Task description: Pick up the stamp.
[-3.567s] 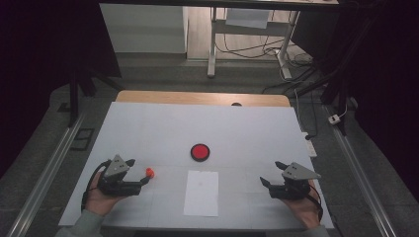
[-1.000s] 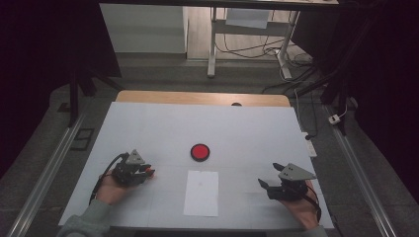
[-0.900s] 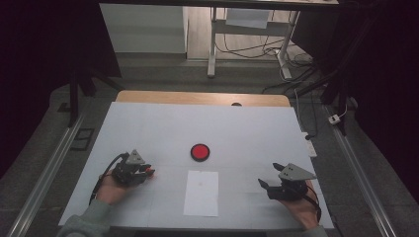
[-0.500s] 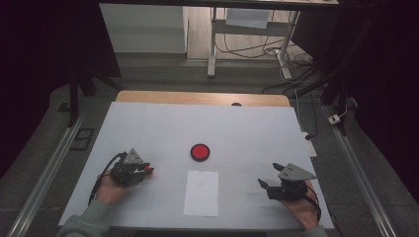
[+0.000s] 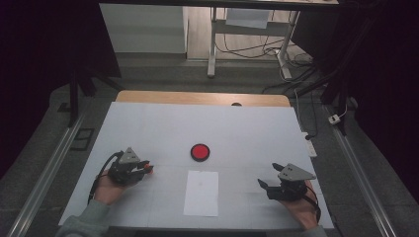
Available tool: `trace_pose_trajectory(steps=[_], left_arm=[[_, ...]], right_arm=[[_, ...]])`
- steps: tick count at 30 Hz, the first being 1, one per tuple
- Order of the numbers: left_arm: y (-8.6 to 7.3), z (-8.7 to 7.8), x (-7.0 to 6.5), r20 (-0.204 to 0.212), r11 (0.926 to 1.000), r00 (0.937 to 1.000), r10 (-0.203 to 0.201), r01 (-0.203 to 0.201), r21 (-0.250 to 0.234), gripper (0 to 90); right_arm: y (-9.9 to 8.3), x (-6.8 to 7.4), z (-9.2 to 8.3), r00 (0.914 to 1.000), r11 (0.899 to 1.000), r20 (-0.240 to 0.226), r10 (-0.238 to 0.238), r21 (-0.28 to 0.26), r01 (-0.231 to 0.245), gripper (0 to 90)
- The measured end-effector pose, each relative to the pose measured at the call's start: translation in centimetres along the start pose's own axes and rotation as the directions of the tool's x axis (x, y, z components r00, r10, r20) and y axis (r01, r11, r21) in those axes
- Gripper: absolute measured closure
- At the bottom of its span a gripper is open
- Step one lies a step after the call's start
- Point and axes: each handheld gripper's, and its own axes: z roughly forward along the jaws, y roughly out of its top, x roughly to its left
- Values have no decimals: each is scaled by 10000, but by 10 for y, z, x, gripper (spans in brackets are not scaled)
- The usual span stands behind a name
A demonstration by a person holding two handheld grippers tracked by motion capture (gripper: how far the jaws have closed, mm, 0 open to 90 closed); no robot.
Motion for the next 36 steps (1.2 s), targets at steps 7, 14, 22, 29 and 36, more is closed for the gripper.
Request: trace_pose_trajectory(steps=[7,14,22,29,36], left_arm=[[1,-7,-1,50,9981,9997,-237,239,-574,723],[3,-14,-2,219,9939,9990,-390,410,-1021,723],[4,-19,-2,463,9881,9974,-548,609,-1410,723],[11,-31,-7,686,9744,9961,-563,698,-2139,723],[18,-38,-14,821,9636,9954,-495,692,-2581,723]], right_arm=[[1,0,0,10000,10000,26,-62,-7,62,224],[1,1,1,10000,10000,3,-63,-45,63,223],[1,2,1,10000,9999,-45,-17,-135,16,224],[2,2,1,10000,9999,-59,27,-162,-28,228],[2,2,1,10000,10000,-44,-40,-62,40,231]])
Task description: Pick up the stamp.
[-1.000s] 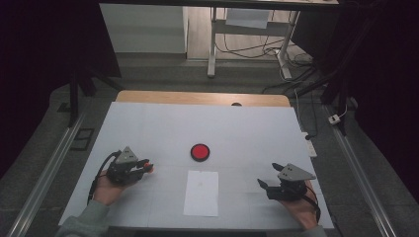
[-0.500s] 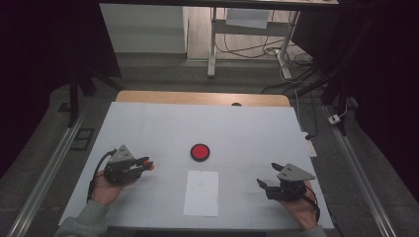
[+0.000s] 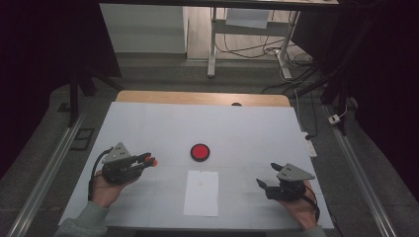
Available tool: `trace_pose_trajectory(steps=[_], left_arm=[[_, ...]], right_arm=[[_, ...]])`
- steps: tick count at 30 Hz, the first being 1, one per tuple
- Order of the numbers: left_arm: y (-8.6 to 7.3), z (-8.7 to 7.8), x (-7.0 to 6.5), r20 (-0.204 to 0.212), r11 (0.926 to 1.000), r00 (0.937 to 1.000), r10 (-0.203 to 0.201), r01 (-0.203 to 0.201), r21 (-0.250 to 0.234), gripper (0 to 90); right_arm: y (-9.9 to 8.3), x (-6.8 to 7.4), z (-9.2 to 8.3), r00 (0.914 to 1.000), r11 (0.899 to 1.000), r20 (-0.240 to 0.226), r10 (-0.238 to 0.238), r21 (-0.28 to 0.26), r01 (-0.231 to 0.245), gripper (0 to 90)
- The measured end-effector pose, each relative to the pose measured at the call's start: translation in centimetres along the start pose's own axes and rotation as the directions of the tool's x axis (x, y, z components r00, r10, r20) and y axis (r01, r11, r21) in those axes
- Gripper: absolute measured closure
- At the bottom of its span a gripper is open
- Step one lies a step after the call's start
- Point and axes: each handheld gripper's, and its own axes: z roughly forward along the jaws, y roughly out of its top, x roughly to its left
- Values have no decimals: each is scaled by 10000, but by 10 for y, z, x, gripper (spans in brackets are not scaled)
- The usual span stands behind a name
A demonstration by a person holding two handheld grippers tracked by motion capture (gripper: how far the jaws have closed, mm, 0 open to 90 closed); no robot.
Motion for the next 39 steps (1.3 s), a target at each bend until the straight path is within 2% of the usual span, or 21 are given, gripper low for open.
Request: trace_pose_trajectory(steps=[12,28,39], left_arm=[[14,-3,-13,549,9987,9984,118,-91,-500,723],[28,12,-18,861,9987,9959,274,-235,-457,723],[43,32,-31,1243,9977,9903,614,-573,-361,723]], right_arm=[[0,0,0,10000,10000,10,-31,2,31,233],[-1,0,1,10000,10000,12,-5,74,5,234],[-1,-1,0,10000,10000,44,9,80,-9,235]])
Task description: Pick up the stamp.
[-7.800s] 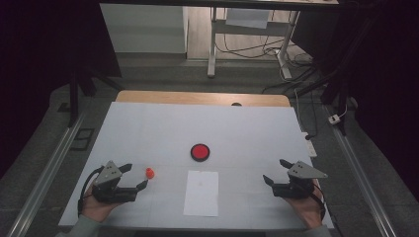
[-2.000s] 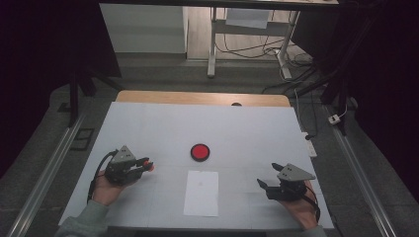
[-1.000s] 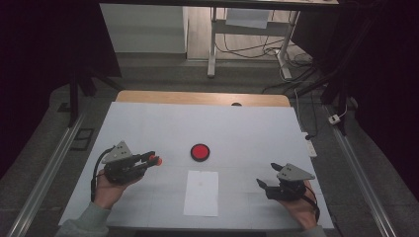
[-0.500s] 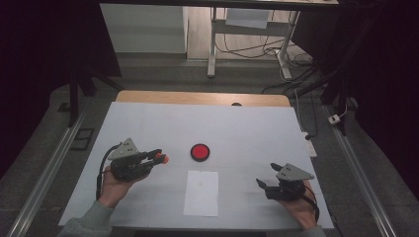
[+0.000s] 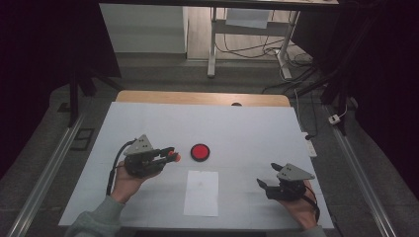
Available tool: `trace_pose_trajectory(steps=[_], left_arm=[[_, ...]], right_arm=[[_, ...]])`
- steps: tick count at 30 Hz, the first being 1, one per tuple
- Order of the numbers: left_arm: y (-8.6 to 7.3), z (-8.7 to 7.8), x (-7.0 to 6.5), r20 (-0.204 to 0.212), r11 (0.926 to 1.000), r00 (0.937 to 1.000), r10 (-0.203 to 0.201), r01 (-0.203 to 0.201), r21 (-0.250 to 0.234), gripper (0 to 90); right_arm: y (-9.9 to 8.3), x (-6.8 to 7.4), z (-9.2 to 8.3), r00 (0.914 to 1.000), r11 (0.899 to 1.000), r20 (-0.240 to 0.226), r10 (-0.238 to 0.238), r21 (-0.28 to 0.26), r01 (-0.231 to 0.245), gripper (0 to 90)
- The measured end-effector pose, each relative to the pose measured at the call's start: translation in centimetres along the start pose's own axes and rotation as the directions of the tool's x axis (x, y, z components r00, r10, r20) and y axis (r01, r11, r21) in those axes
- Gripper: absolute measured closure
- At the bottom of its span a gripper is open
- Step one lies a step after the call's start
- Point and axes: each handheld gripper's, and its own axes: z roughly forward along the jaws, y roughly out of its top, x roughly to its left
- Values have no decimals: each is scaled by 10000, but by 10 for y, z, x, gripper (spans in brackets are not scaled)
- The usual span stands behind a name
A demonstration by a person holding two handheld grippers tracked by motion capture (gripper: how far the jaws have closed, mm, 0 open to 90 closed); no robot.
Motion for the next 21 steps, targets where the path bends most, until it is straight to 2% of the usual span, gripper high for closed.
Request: trace_pose_trajectory(steps=[15,21], left_arm=[[8,20,-8,286,9993,9993,259,-267,250,723],[8,31,-10,414,9989,9988,247,-263,393,723]], right_arm=[[0,0,1,10000,10000,14,-28,34,28,235],[-1,0,1,10000,10000,0,-16,42,16,235]])
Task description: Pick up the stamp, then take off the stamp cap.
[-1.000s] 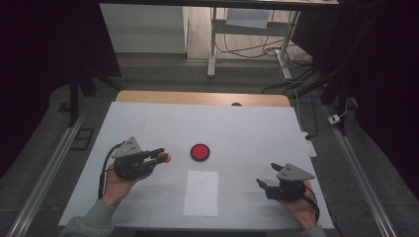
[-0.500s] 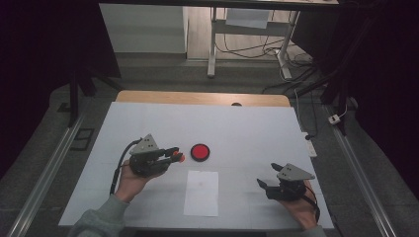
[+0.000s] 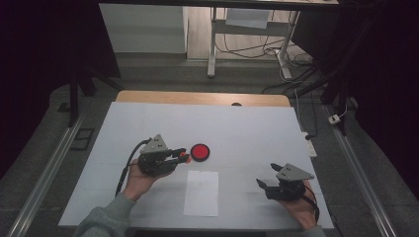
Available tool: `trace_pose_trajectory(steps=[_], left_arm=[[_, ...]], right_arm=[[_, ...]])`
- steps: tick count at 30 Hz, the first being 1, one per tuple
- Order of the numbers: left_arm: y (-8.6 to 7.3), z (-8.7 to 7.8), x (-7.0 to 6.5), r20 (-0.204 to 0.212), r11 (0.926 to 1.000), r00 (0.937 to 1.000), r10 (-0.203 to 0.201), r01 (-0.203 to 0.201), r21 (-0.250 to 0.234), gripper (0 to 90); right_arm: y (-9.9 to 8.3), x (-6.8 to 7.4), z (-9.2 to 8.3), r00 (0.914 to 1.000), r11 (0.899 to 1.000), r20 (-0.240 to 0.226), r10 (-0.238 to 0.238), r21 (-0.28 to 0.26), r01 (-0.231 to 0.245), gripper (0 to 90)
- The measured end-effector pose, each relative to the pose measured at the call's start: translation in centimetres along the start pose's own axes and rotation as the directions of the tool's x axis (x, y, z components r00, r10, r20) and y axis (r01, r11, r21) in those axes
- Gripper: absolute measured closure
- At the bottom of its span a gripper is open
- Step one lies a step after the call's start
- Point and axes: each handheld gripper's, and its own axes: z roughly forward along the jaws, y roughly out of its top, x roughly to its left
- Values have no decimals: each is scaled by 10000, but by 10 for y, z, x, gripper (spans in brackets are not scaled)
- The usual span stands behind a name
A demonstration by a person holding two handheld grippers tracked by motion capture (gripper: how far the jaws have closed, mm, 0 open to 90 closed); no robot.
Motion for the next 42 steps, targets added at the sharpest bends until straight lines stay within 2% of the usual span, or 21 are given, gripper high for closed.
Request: trace_pose_trajectory(steps=[9,26,31,38,42], left_arm=[[5,11,-5,238,9999,9997,102,-103,46,723],[5,16,-7,261,9998,9996,146,-150,142,723],[5,16,-7,273,9998,9995,140,-144,156,723],[5,15,-7,309,9999,9995,110,-114,127,723],[5,16,-8,346,9998,9993,128,-133,139,723]], right_arm=[[0,0,0,10000,10000,-8,-1,-24,1,235],[1,1,-1,10000,10000,-35,-9,-81,9,236],[5,2,0,9997,9995,-164,161,-254,-165,238],[16,6,3,9972,9965,-593,447,-685,-488,239],[22,9,7,9971,9960,-650,400,-773,-450,241]])
